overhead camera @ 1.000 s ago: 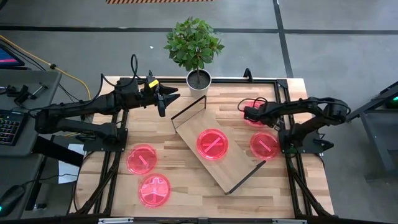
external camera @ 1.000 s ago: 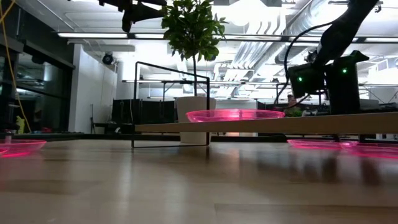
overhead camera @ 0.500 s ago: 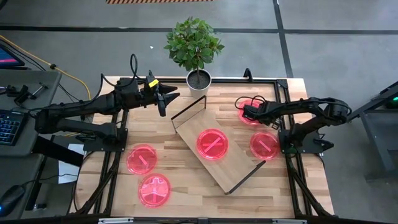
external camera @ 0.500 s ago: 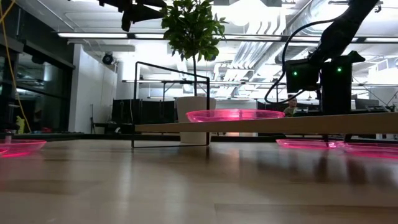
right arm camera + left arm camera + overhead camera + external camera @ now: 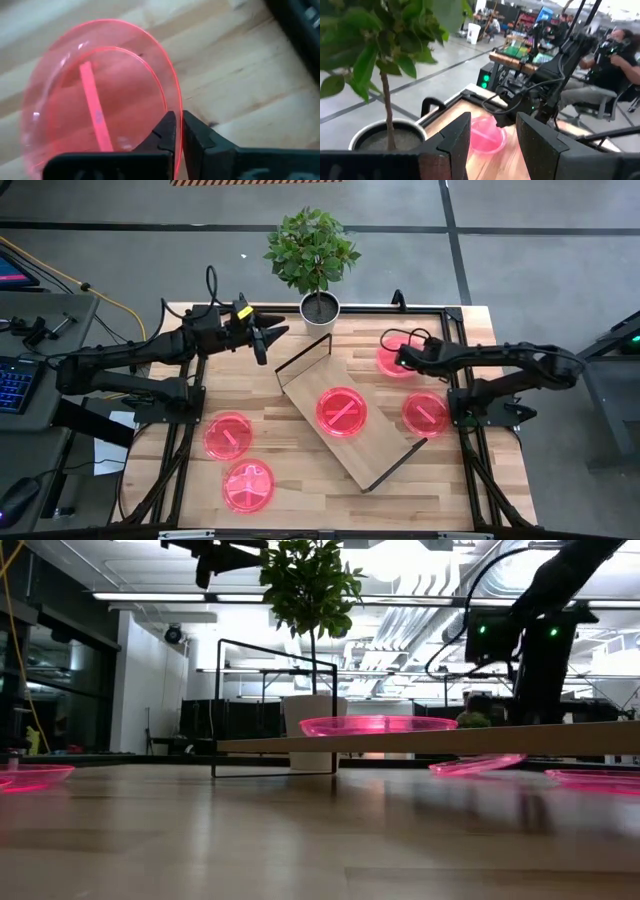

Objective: Place and stack plates onto a shelf
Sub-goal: Stack the pink plate on top of the other pink plate on the shelf

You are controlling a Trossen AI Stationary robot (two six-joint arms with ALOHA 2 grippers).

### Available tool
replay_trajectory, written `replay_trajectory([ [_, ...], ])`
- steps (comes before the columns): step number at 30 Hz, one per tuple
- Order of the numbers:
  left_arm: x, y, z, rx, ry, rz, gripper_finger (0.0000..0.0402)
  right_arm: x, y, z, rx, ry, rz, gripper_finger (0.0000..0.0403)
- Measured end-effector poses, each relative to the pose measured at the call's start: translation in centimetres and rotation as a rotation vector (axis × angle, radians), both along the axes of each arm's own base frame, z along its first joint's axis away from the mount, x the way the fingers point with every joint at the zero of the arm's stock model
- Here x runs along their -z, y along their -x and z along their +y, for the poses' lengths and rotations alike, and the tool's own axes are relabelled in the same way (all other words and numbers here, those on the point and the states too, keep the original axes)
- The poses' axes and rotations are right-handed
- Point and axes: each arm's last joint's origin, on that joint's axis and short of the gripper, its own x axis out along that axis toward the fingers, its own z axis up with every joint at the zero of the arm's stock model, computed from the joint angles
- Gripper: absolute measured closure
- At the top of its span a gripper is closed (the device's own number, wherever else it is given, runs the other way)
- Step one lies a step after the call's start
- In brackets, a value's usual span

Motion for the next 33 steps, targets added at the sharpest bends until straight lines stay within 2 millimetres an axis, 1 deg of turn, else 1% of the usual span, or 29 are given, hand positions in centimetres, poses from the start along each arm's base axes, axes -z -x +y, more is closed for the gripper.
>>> replay_trajectory([
  [5,-0.5,0.0,0.0,0.001,-0.012,-0.049,0.0252,-2.2,1.3,0.4,-0.053,0.069,-0.037,0.0403],
  [10,-0.8,0.0,0.0,0.001,-0.020,-0.076,0.0252,-4.7,2.7,1.0,-0.149,0.148,-0.133,0.0403],
  [15,-1.2,0.0,0.0,0.001,-0.033,-0.122,0.0252,-7.5,4.0,1.6,-0.308,0.228,-0.234,0.0403],
  [19,-1.3,0.0,0.0,-0.007,-0.035,-0.130,0.0252,-10.1,4.2,2.0,-0.501,0.275,-0.325,0.0403],
  [22,-1.4,0.0,0.0,-0.007,-0.036,-0.134,0.0254,-11.8,3.5,2.2,-0.686,0.285,-0.442,0.0403],
  [24,-1.4,0.0,0.0,-0.008,-0.038,-0.143,0.0254,-12.3,2.7,2.3,-0.783,0.272,-0.531,0.0403],
  [26,-1.6,0.0,0.0,-0.008,-0.042,-0.157,0.0254,-12.4,1.5,2.6,-0.869,0.244,-0.594,0.0403],
  [28,-1.7,0.0,0.0,-0.008,-0.045,-0.170,0.0254,-11.9,0.0,3.1,-0.939,0.199,-0.604,0.0403],
  [33,-1.8,0.1,0.0,-0.008,-0.048,-0.183,0.0254,-9.8,-4.0,5.2,-1.096,0.110,-0.570,0.0403],
])
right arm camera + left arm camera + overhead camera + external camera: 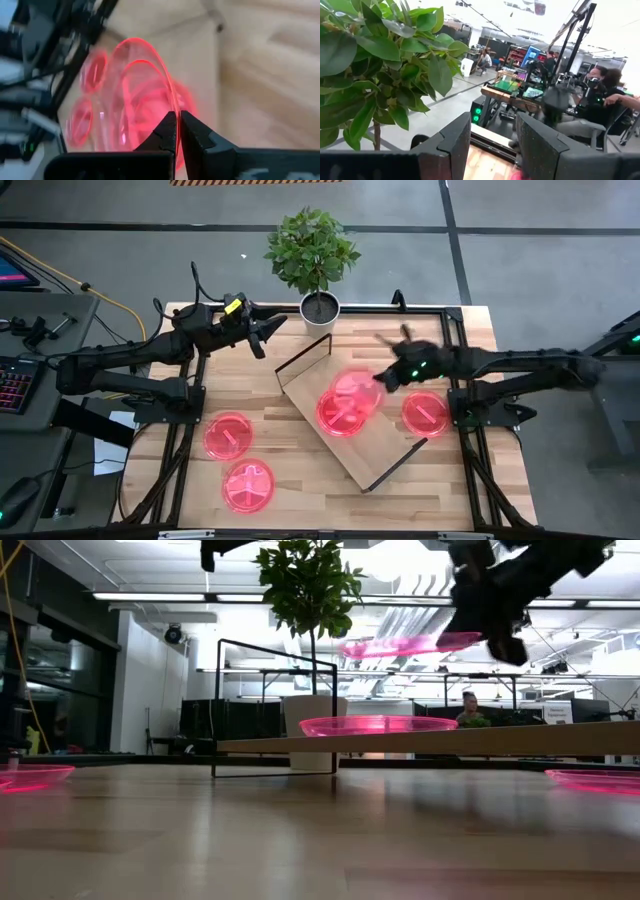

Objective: Place and stack plates onto a shelf
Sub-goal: Stack the pink plate on top of the other pink plate on the shelf

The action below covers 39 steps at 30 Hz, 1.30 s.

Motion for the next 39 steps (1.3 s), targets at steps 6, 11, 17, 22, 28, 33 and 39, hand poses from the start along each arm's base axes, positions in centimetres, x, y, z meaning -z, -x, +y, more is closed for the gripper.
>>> replay_trajectory([
  [6,0.0,0.0,0.0,0.000,0.000,-0.001,0.0252,2.6,-3.8,1.9,-0.079,0.000,0.018,0.0403],
  [11,0.0,0.0,0.0,0.000,0.000,-0.001,0.0252,4.4,-5.2,2.1,-0.017,0.011,0.059,0.0403],
  [17,0.0,0.0,0.0,-0.001,0.000,0.000,0.0252,5.1,-5.5,2.2,-0.019,0.009,0.089,0.0403],
  [22,0.0,0.0,0.0,-0.001,0.000,0.000,0.0252,5.3,-5.4,2.4,-0.025,0.039,0.115,0.0403],
  [28,0.0,0.0,0.0,0.000,0.000,0.000,0.0252,5.3,-5.3,2.3,-0.014,0.051,0.121,0.0402],
  [33,0.0,0.0,0.0,-0.001,0.000,0.000,0.0254,5.3,-5.3,2.4,-0.039,0.033,0.120,0.0397],
  [39,0.0,0.0,0.0,-0.001,0.000,0.000,0.0255,5.3,-5.4,2.5,-0.038,0.008,0.118,0.0315],
])
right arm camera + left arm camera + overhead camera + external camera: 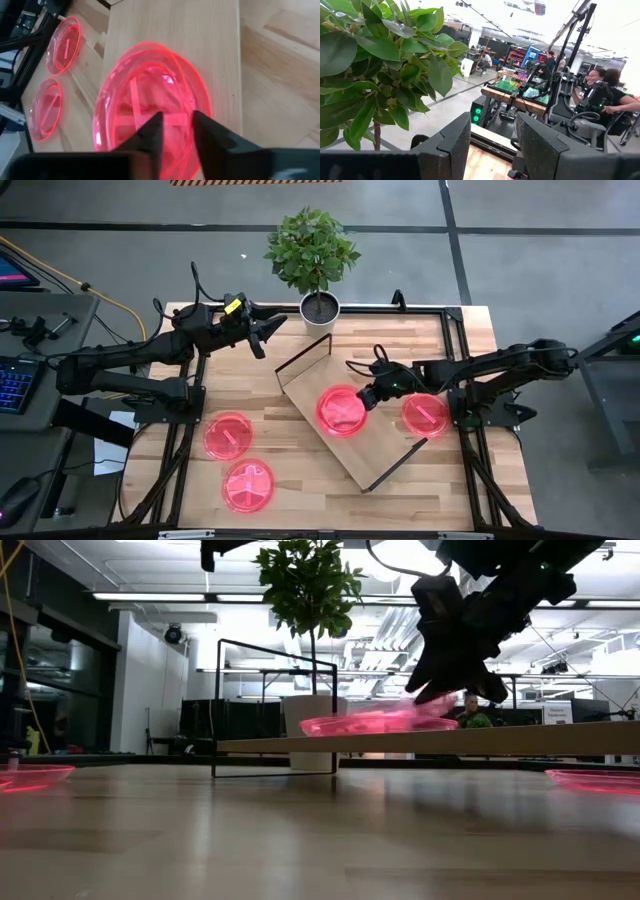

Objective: Place and stack plates onto a shelf
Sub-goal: Stack the pink plate on top of the other pink plate on the shelf

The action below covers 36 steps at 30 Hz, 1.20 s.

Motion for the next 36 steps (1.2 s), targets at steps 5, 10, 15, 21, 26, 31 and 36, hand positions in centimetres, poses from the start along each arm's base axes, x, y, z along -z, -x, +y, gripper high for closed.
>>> replay_trajectory([
  [5,0.0,0.0,0.0,0.000,0.000,0.000,0.0252,-0.1,0.0,-0.5,0.006,0.015,-0.008,0.0227],
  [10,0.0,0.0,0.0,0.000,0.000,0.000,0.0252,-0.3,0.8,-1.7,-0.022,0.021,0.038,0.0182],
  [15,0.1,0.0,0.0,0.000,0.002,0.007,0.0252,-2.6,2.4,-2.9,0.005,0.098,-0.037,0.0178],
  [21,0.7,-0.2,-0.3,0.085,0.101,0.043,0.0252,-6.0,4.3,-3.3,0.099,0.238,-0.203,0.0178],
  [26,0.8,-0.2,-0.3,0.098,0.108,0.050,0.0252,-7.6,4.7,-3.3,0.120,0.315,-0.316,0.0178],
  [31,0.3,-0.2,-1.0,0.204,0.141,0.088,0.0254,-8.2,4.5,-3.3,0.108,0.316,-0.379,0.0178],
  [36,-0.1,0.0,-3.7,0.406,0.257,0.317,0.0265,-8.2,4.5,-3.3,0.105,0.315,-0.379,0.0178],
])
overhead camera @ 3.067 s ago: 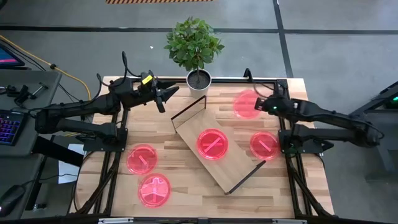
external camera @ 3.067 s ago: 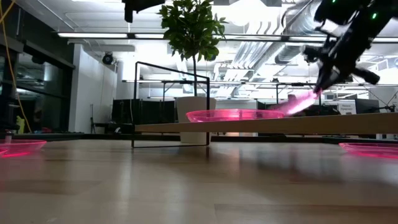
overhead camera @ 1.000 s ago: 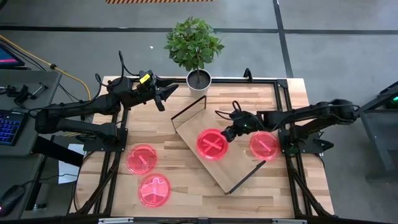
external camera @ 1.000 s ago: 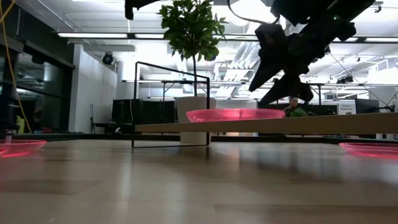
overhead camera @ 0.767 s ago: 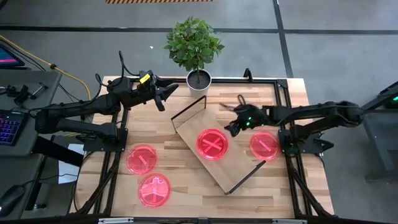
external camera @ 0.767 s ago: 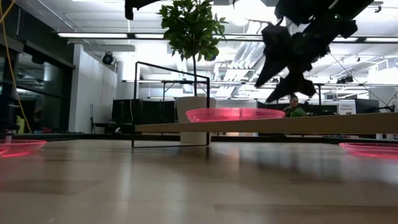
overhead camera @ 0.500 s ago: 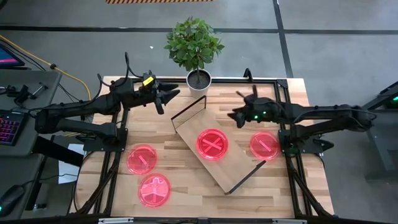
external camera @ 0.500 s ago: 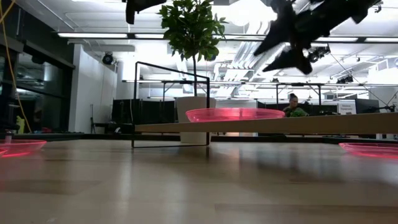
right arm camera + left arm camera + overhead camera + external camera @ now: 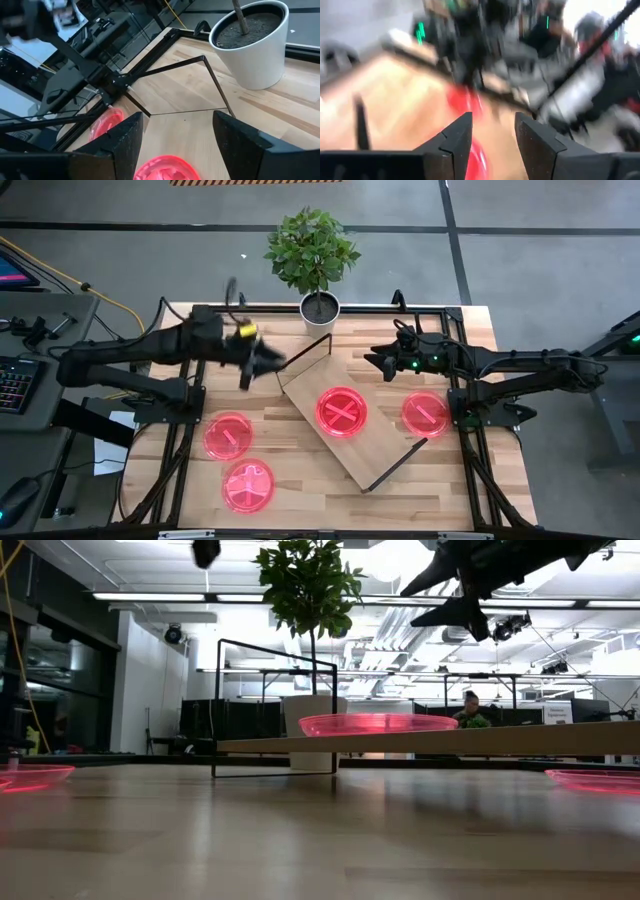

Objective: Place and stack plates onto a shelf
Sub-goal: Stack the pink plate on top of the other pink plate on the shelf

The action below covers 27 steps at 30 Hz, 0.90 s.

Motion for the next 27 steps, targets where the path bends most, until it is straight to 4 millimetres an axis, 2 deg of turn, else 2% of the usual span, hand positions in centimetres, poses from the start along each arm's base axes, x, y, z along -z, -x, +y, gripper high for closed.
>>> replay_trajectory([
  [4,0.6,1.2,-3.5,0.145,0.084,0.236,0.0274,0.0,0.0,0.0,0.000,0.000,0.000,0.0178],
  [8,3.7,2.3,-7.0,0.241,0.124,0.464,0.0279,0.0,0.0,0.0,0.001,0.001,0.001,0.0178],
  [11,6.7,3.1,-8.9,0.283,0.060,0.560,0.0280,0.0,0.0,0.0,0.000,0.004,0.002,0.0178],
  [16,11.3,3.5,-9.5,0.397,-0.194,0.665,0.0280,0.0,0.0,0.0,0.008,0.013,0.006,0.0178],
  [21,14.1,2.4,-9.4,0.493,-0.375,0.767,0.0280,0.1,0.0,-0.1,0.014,0.018,0.013,0.0178],
  [24,15.6,1.4,-9.3,0.455,-0.358,0.852,0.0280,0.3,0.1,-0.1,0.019,0.003,0.027,0.0178],
  [27,16.9,0.8,-9.3,0.285,-0.180,0.964,0.0280,0.4,0.1,0.0,0.020,-0.001,0.046,0.0178],
])
